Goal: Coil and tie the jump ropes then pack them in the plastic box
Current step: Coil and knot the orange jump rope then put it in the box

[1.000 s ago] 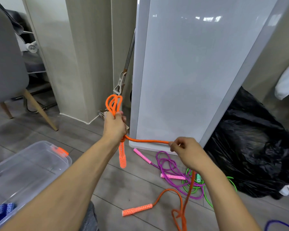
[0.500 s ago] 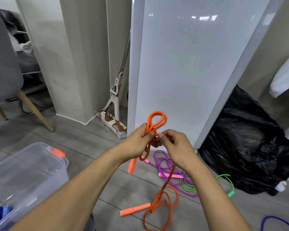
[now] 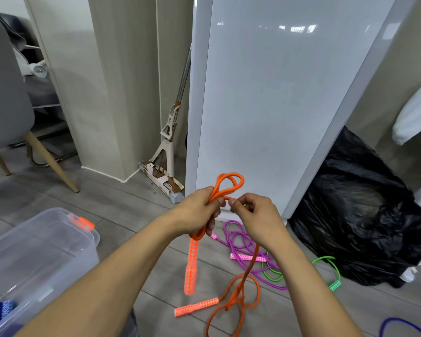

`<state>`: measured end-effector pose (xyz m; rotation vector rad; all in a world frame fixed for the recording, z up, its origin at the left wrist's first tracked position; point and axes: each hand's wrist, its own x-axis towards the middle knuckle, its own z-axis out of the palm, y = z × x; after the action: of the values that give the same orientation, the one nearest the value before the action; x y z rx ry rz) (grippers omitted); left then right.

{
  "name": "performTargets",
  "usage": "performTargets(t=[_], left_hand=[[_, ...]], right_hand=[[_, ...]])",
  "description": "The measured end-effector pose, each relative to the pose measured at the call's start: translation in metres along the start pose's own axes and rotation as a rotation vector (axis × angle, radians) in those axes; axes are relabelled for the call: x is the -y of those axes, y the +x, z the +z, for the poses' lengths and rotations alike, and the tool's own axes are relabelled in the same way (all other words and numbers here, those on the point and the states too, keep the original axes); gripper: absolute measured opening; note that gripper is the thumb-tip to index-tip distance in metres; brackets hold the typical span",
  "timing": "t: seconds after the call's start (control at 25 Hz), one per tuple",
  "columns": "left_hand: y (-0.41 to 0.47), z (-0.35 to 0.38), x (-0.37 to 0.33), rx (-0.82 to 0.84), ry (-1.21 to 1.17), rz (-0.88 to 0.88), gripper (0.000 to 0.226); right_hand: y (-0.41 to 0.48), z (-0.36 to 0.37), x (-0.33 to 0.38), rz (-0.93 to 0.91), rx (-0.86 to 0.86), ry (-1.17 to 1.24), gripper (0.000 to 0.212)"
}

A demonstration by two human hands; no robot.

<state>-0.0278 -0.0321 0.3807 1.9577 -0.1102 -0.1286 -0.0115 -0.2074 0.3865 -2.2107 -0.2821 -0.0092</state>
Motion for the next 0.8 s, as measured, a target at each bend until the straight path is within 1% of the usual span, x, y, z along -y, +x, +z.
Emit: performTargets(t=[0.12, 0.24, 0.32, 0.4, 0.44, 0.48, 0.56, 0.68, 0.76, 0.8], left_hand=[[0.010, -0.005, 0.005, -0.261, -0.243, -0.082, 0.016], [0.020, -0.016, 0.013, -0.539, -0.563, -0.135, 0.018], [0.022, -0.025, 0.017, -0.681, -0.683, -0.127, 0.019], [0.022, -0.027, 0.018, -0.776, -0.684, -0.140, 0.021], [0.022, -0.026, 0.016, -0.799, -0.677, -0.144, 0.021], [0.020, -0.025, 0.014, -0.803, -0.683, -0.141, 0.020], [0.018, -0.021, 0.008, -0.749, -0.738, -0.122, 0.017], [0.011, -0.010, -0.001, -0.551, -0.778, -0.138, 0.020], [0.007, 0.000, -0.006, -0.440, -0.725, -0.142, 0.023], [0.005, 0.004, -0.010, -0.400, -0.710, -0.128, 0.024]], right_hand=[[0.003, -0.001, -0.004, 0.021, 0.095, 0.023, 0.028], [0.003, -0.007, -0.008, 0.120, 0.138, 0.072, 0.031], [0.004, -0.012, -0.011, 0.167, 0.067, 0.009, 0.036], [0.006, -0.017, -0.014, 0.168, -0.034, -0.114, 0.039], [0.007, -0.017, -0.014, 0.156, -0.068, -0.130, 0.038], [0.007, -0.017, -0.013, 0.141, -0.089, -0.097, 0.034], [0.008, -0.013, -0.009, 0.109, -0.114, 0.067, 0.032], [0.003, -0.007, 0.003, 0.043, -0.102, 0.331, 0.033], [0.000, -0.003, 0.010, 0.027, -0.065, 0.452, 0.027], [-0.001, 0.000, 0.013, 0.029, -0.056, 0.475, 0.021]])
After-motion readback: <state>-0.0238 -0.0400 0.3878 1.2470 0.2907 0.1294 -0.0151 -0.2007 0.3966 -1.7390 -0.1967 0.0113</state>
